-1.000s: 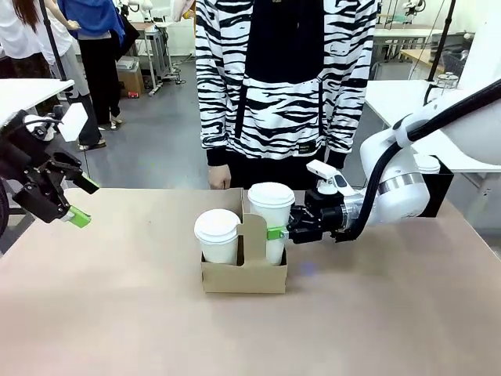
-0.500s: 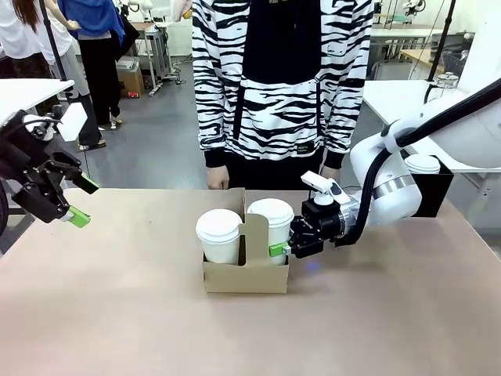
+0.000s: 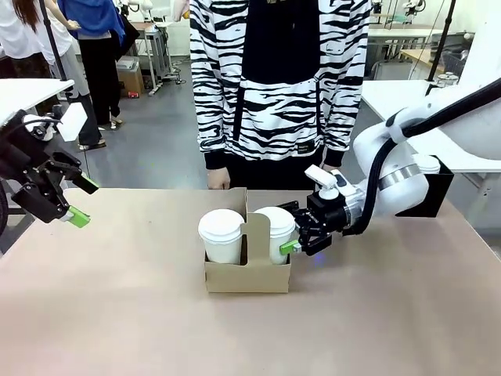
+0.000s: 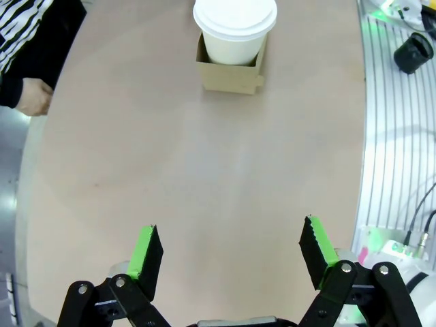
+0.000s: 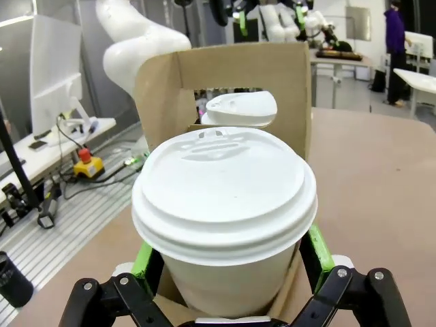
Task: Pour a drink into a cup and package it in a carrier.
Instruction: Insert the held 600 ml Paper Cup into the Cup Carrier.
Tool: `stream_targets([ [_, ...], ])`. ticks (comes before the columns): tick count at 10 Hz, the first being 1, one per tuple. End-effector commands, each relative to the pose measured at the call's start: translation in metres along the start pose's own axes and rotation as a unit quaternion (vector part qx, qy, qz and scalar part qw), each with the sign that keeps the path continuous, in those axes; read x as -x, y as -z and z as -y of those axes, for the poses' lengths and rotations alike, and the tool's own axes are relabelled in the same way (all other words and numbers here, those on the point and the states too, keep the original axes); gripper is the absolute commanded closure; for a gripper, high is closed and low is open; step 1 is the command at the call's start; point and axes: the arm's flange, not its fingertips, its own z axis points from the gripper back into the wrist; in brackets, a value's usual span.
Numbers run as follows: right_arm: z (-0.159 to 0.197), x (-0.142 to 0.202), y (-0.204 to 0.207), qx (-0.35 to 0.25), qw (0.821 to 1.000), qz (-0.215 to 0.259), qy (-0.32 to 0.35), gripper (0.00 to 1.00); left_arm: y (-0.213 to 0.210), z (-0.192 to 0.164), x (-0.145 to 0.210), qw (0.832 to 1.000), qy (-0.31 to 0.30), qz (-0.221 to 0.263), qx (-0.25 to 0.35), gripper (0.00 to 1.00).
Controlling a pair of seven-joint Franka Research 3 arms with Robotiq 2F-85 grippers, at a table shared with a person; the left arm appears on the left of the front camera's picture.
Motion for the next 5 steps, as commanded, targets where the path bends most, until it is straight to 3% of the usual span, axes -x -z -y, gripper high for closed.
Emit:
stream_targets([
  [1,-0.020,-0.019,-0.023,0.030,0.999,-0.042,-0.015,0.00,-0.001,0.000,0.002,1.000,0.011,0.006,0.004,0.00],
  [3,-0.033,-0.038,-0.055,0.065,0.995,-0.080,0.014,0.00,-0.001,0.000,0.002,1.000,0.011,0.006,0.004,0.00],
  [5,-0.065,-0.065,-0.090,0.155,0.979,-0.106,0.073,0.00,-0.001,0.000,0.002,1.000,0.011,0.006,0.004,0.00],
])
